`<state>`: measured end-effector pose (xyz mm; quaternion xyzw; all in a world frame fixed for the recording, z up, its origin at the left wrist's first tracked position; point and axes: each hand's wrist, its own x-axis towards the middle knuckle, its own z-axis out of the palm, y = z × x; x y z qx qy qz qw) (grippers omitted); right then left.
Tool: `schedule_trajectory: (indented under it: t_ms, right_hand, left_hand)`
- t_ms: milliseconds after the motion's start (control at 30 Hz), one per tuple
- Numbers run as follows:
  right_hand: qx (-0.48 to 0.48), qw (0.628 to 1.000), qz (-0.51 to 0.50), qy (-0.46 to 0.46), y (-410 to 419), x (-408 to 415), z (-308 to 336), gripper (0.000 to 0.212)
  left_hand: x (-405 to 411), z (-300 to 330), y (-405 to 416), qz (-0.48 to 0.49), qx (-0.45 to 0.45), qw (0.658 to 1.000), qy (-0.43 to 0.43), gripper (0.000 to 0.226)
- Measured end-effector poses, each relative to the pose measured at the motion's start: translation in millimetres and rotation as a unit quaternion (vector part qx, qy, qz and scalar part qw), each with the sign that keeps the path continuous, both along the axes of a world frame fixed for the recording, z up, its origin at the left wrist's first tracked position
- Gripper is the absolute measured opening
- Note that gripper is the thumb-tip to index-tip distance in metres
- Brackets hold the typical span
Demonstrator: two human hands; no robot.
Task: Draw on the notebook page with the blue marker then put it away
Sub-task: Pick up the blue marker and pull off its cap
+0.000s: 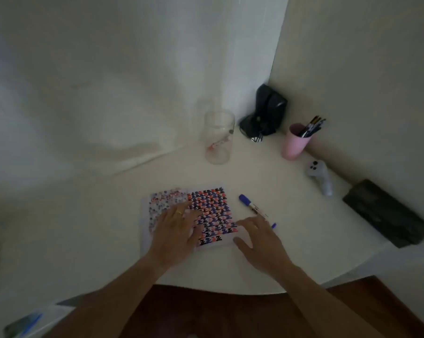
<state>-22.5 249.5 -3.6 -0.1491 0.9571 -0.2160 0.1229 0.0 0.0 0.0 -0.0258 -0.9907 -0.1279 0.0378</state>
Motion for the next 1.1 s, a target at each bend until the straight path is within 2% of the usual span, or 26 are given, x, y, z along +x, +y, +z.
schedule_trajectory:
  t_ms: [100,267,467,700,867,1100]
  right_hand:
    - [0.035,0.996,0.017,0.081,2.6,-1.2,-36.6,0.045]
    - [0.02,0.984,0.007,0.178,6.6,8.2,-72.2,0.043]
    - [0.01,0.976,0.009,0.215,4.9,8.7,-77.9,0.048]
    - [-0.001,0.976,-0.015,0.219,2.0,26.4,-73.3,0.041]
    - [0.0,0.979,-0.04,0.198,-2.2,32.0,-70.6,0.038]
    - [0.004,0.974,-0.052,0.221,-8.0,40.2,-59.4,0.037]
  left_hand:
    - [-5.9,-20.5,4.8,0.014,-0.01,0.999,0.04,0.039]
    - [0.6,-54.3,4.3,0.003,-0.037,0.995,0.095,0.043]
    - [5.1,-68.8,10.1,0.009,-0.055,0.987,0.153,0.04]
    - [15.3,-81.8,8.0,0.005,-0.048,0.978,0.205,0.043]
    - [23.9,-78.2,11.3,-0.007,-0.041,0.981,0.19,0.038]
    - [26.2,-71.3,10.0,-0.011,-0.052,0.979,0.196,0.036]
